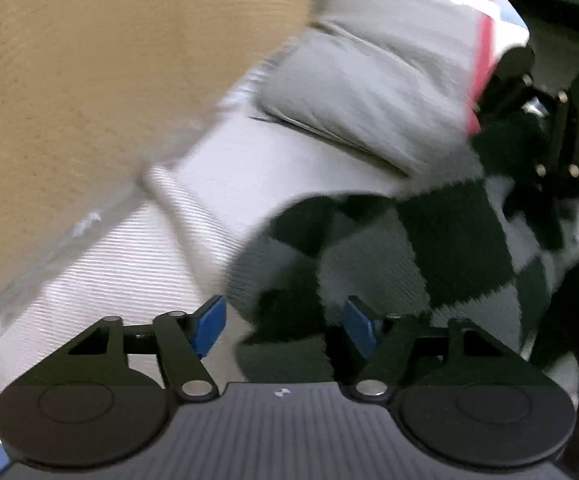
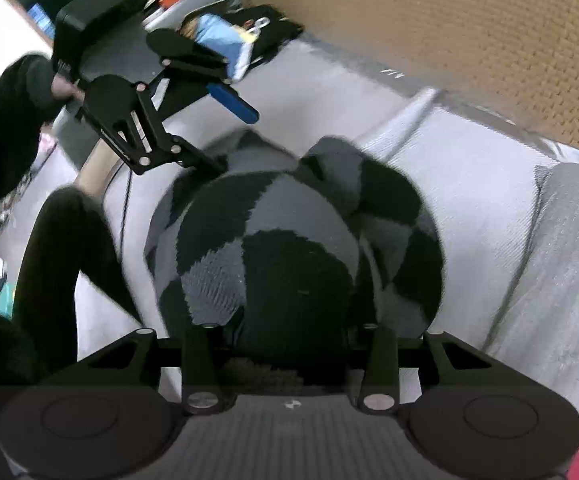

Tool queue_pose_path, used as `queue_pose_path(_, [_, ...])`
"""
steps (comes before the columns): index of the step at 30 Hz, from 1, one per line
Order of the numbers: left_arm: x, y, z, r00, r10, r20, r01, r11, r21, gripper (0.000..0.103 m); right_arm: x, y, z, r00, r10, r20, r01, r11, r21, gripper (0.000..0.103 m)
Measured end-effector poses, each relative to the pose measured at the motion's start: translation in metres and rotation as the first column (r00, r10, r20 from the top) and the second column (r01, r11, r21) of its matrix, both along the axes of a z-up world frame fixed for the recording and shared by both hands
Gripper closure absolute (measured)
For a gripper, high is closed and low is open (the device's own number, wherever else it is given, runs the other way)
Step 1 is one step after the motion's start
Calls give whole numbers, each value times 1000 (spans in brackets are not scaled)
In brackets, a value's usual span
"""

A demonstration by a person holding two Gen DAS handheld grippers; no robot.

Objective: Fold clothes

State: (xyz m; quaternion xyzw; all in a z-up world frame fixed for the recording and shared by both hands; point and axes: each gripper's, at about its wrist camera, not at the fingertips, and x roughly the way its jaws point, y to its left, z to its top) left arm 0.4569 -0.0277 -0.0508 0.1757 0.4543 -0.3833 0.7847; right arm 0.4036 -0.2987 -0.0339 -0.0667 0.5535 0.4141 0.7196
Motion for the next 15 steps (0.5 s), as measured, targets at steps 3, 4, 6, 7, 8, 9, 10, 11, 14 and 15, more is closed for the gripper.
queue_pose_path(3, [-10, 19, 20, 997, 58, 60, -49, 989, -143, 43, 19, -5, -7, 999, -15, -30, 15, 999, 30, 58])
queue_pose_path(4, [-21, 25, 29, 996, 64, 65, -49, 978, -202, 44, 26, -6, -10, 999, -19, -40, 21, 999, 39, 58])
queue_pose_path(6, [-52, 26, 35, 998, 10, 57, 6, 964, -265, 43, 38, -9, -15, 998, -28, -60, 32, 998, 59, 58])
queue_pose_path(7, [-73, 22, 31, 999, -30, 44, 41, 956, -291, 43, 45, -11, -17, 997, -33, -70, 37, 997, 68, 58])
queue_pose_path(8, [-91, 15, 24, 997, -66, 31, 72, 952, -297, 43, 51, -12, -20, 996, -37, -80, 43, 996, 78, 58])
queue_pose_path(9, [-110, 5, 13, 994, -109, 18, 109, 949, -295, 43, 57, -14, -22, 995, -41, -90, 49, 995, 87, 58])
queue_pose_path(10, [-127, -6, 1, 991, -135, 24, 136, 947, -291, 41, 64, -15, -25, 994, -45, -101, 55, 994, 97, 58])
queue_pose_path(11, [-143, -17, -11, 987, -156, 32, 159, 945, -286, 41, 67, -17, -27, 993, -53, -108, 65, 992, 105, 58])
queue_pose_path(14, [-159, -44, -40, 991, -56, 123, 87, 961, -264, 43, 71, -20, -31, 990, -81, -115, 94, 989, 115, 58])
queue_pose_path(15, [-155, -49, -46, 992, -19, 123, 53, 959, -278, 41, 71, -21, -32, 989, -90, -117, 104, 988, 115, 58])
